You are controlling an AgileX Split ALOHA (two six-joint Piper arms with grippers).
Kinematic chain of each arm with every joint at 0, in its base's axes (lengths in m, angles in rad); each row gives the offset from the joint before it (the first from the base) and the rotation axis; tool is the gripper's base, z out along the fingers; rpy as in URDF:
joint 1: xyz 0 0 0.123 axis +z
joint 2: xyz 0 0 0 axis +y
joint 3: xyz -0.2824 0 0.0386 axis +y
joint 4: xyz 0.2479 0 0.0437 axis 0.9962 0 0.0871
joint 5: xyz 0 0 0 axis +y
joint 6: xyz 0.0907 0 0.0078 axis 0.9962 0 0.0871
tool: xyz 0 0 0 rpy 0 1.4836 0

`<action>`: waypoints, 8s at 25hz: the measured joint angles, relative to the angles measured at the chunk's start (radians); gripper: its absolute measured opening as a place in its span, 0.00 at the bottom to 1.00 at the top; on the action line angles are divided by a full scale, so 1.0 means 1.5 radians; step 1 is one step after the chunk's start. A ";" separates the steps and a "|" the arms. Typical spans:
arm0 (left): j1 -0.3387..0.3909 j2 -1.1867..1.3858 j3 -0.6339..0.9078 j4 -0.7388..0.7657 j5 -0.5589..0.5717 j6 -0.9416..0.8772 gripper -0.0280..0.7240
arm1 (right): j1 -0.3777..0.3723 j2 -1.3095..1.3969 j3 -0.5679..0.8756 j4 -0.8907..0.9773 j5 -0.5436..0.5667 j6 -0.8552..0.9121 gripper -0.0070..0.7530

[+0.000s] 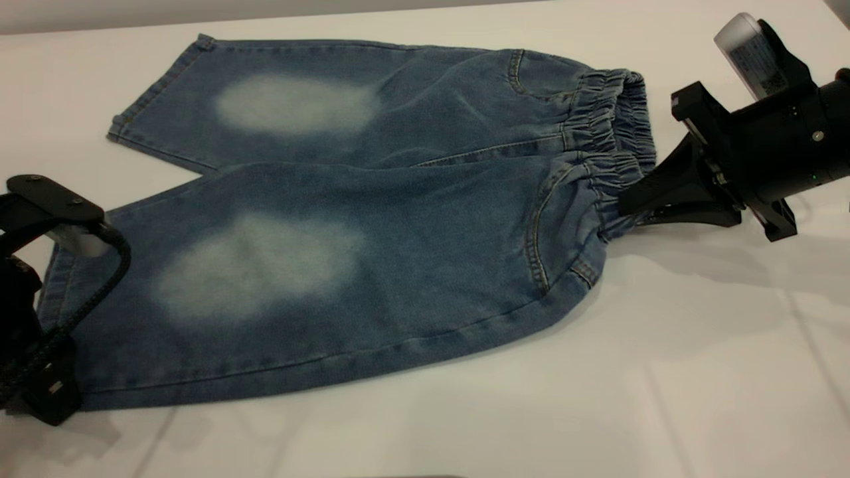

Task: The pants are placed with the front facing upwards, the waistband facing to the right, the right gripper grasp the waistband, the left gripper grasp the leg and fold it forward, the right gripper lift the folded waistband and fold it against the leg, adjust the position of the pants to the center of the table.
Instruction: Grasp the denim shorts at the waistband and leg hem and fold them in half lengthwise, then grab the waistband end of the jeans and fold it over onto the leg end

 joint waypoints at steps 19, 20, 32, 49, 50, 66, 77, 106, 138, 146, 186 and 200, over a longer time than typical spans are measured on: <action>0.000 -0.189 -0.002 -0.001 0.119 0.000 0.10 | -0.055 -0.082 0.001 -0.146 0.035 0.117 0.08; 0.000 -0.214 0.000 -0.001 0.142 0.000 0.10 | -0.055 -0.099 0.001 -0.160 0.035 0.131 0.08; -0.001 -0.510 0.005 -0.015 0.356 0.000 0.10 | -0.055 -0.363 0.174 -0.240 0.026 0.254 0.08; -0.021 -0.062 -0.404 0.014 0.147 -0.017 0.10 | -0.055 -0.257 0.181 0.056 -0.062 0.352 0.08; -0.028 -0.032 -0.433 0.014 0.147 -0.017 0.10 | -0.055 -0.244 0.173 0.058 -0.060 0.365 0.08; -0.066 0.239 -0.757 0.014 0.146 -0.024 0.10 | -0.055 -0.141 0.060 0.065 -0.130 0.487 0.08; -0.066 0.292 -0.775 0.014 0.129 -0.046 0.21 | -0.055 -0.141 0.060 0.067 -0.206 0.505 0.13; -0.066 0.235 -0.776 0.016 0.194 -0.114 0.57 | -0.056 -0.230 0.027 -0.357 0.006 0.485 0.64; -0.066 0.235 -0.776 0.014 0.226 -0.115 0.56 | -0.062 -0.084 -0.001 -0.265 -0.158 0.403 0.76; -0.066 0.235 -0.776 0.014 0.232 -0.115 0.56 | -0.063 -0.084 -0.001 -0.150 -0.173 0.294 0.63; -0.286 0.232 -0.778 -0.154 0.296 0.036 0.56 | -0.062 -0.320 0.000 0.017 0.001 -0.028 0.13; -0.224 0.293 -0.776 -0.054 0.351 0.001 0.56 | 0.114 -0.320 -0.114 0.040 -0.073 -0.052 0.13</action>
